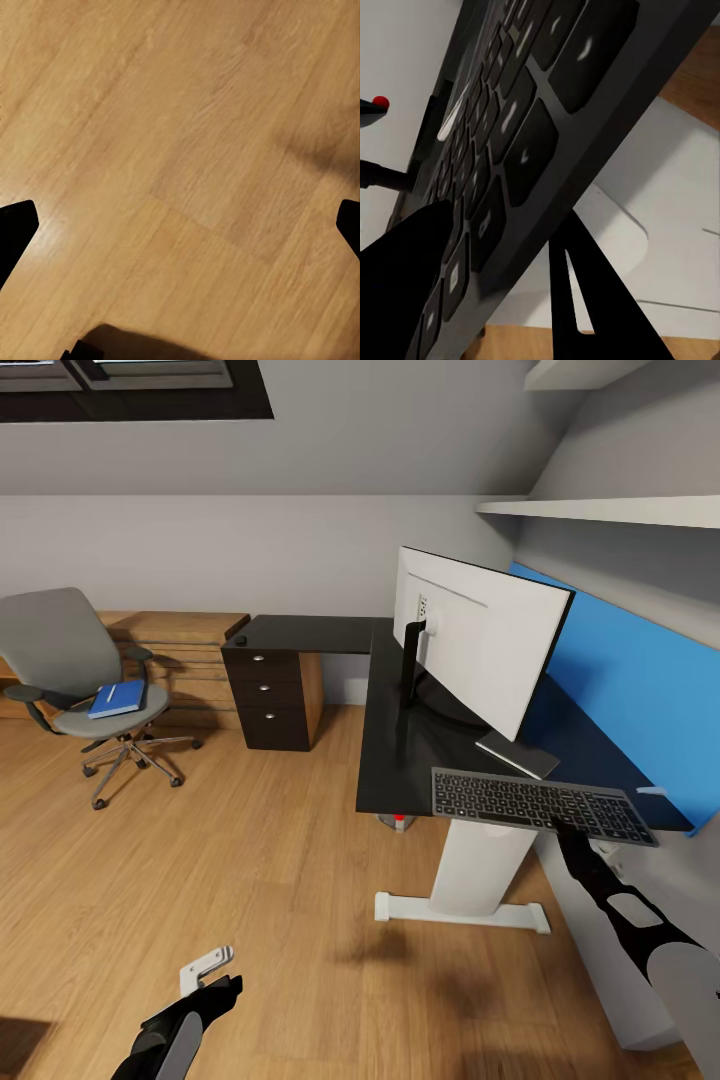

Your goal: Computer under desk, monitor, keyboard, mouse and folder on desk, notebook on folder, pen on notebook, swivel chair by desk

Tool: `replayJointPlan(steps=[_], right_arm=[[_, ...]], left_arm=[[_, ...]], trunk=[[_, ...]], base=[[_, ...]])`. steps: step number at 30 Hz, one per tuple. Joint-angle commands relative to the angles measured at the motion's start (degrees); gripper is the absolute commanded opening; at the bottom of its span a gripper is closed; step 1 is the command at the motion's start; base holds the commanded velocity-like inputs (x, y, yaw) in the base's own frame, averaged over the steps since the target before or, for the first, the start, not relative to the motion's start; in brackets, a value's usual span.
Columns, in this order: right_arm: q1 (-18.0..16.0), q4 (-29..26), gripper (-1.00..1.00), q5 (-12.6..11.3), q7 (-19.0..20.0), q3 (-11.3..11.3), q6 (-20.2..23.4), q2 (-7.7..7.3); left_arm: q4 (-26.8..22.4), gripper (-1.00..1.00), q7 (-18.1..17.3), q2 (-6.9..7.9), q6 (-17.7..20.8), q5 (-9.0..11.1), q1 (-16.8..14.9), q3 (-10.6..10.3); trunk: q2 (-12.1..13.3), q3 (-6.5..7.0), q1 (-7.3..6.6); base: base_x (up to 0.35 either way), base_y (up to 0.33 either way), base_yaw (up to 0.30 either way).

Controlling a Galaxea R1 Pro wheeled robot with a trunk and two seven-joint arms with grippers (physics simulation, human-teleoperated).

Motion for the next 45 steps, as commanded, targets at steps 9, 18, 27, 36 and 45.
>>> replayJointPlan(steps=[9,18,27,36,45], right_arm=[[-0.03,-0.08,-1.00,-0.52,0.32,0.16,0.12,0.34],[-0.03,-0.11,-1.00,-0.32,0.11,0.32,-10.99,2.55],[-0.03,0.19,-1.00,-0.53,0.36,0.25,-13.87,6.03],[-0.03,0.99,-1.00,-0.81,0.07,0.13,-23.93,10.25],[-0.03,1.57,-1.00,-8.18,0.05,0.15,-24.74,10.51]], left_arm=[[-0.10,1.00,0.35,-0.05,0.21,0.59,-0.02,0.08],[-0.06,1.00,0.35,-0.07,0.21,0.59,-0.02,0.08],[-0.09,1.00,0.35,-0.14,0.21,0.59,-0.02,0.08],[-0.07,1.00,0.35,-0.14,0.30,0.59,-0.02,0.08],[-0.01,1.00,0.35,-0.14,0.30,0.67,-0.02,0.08]], trunk=[[-0.03,-0.05,0.00],[-0.03,-0.05,0.00],[-0.03,-0.05,0.00],[-0.03,-0.05,0.00],[-0.03,-0.05,0.00]], base=[[0.000,0.000,0.000],[0.000,0.000,0.000],[0.000,0.000,0.000],[0.000,0.000,0.000],[0.000,0.000,0.000]])
